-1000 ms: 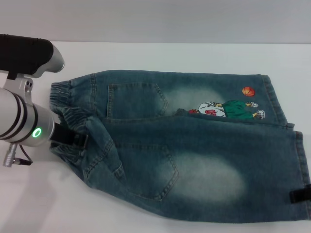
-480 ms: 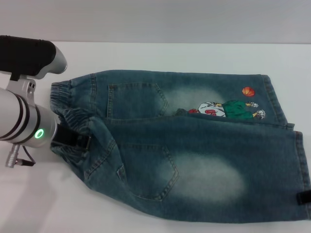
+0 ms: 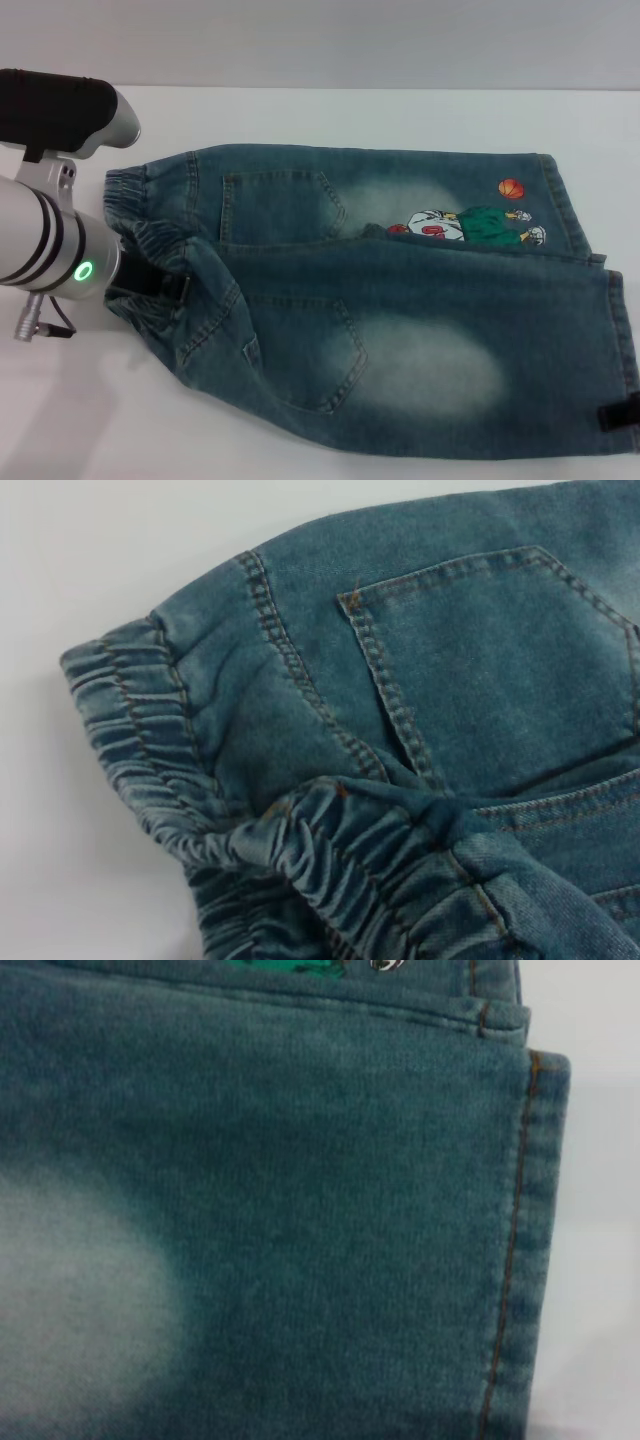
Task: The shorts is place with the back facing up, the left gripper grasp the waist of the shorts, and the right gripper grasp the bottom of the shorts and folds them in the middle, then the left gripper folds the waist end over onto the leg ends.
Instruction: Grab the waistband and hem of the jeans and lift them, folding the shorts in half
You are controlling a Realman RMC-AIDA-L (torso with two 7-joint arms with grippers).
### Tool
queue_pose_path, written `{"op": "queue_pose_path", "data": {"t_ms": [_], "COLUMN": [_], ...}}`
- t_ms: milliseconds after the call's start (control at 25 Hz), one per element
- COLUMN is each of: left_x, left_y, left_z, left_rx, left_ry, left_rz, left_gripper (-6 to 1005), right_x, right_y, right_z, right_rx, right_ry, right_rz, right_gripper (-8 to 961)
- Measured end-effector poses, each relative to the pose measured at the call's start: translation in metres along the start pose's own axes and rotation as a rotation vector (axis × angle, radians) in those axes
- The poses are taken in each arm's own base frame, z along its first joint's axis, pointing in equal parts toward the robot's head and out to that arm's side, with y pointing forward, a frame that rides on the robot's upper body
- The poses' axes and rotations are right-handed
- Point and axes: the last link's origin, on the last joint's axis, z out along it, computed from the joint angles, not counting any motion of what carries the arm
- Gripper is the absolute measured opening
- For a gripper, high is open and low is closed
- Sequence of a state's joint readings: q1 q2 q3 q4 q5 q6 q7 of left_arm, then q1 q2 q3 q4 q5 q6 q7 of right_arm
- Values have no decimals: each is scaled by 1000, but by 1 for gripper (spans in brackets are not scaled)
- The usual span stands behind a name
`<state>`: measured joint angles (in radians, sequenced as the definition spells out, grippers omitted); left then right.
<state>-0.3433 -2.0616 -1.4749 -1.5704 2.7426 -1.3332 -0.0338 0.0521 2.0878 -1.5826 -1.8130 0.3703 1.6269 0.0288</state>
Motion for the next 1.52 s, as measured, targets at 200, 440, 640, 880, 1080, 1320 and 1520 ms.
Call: {"op": "queue_pose_path", "data": {"t_ms": [200, 440, 640, 880, 1080, 1320, 1520], "left_x": [1, 2, 2, 3, 2, 3, 3], "left_y": [-1, -2, -1, -1, -1, 1, 1], "left_z": [0, 0, 0, 1, 2, 2, 2], "left_rx": [2, 2, 0, -1, 0, -17, -21], "left_ry": [4, 5, 6, 3, 1, 2, 3], "left_rz": [-1, 3, 5, 7, 9, 16, 15], "left_gripper": [119, 119, 120, 120, 120, 119, 119], "right_x": [1, 0, -1, 2, 4, 2, 1], "right_y": [0, -2, -2, 2, 4, 5, 6], "right_z": [2, 2, 1, 5, 7, 7, 8], "right_rx": [-2, 13, 16, 7, 8, 7, 1], "right_ry": [5, 3, 0, 17, 26, 21, 15], "right_rz": [4, 5, 3, 0, -5, -5, -5], "right_gripper": [725, 721, 718, 714, 710, 706, 703]}}
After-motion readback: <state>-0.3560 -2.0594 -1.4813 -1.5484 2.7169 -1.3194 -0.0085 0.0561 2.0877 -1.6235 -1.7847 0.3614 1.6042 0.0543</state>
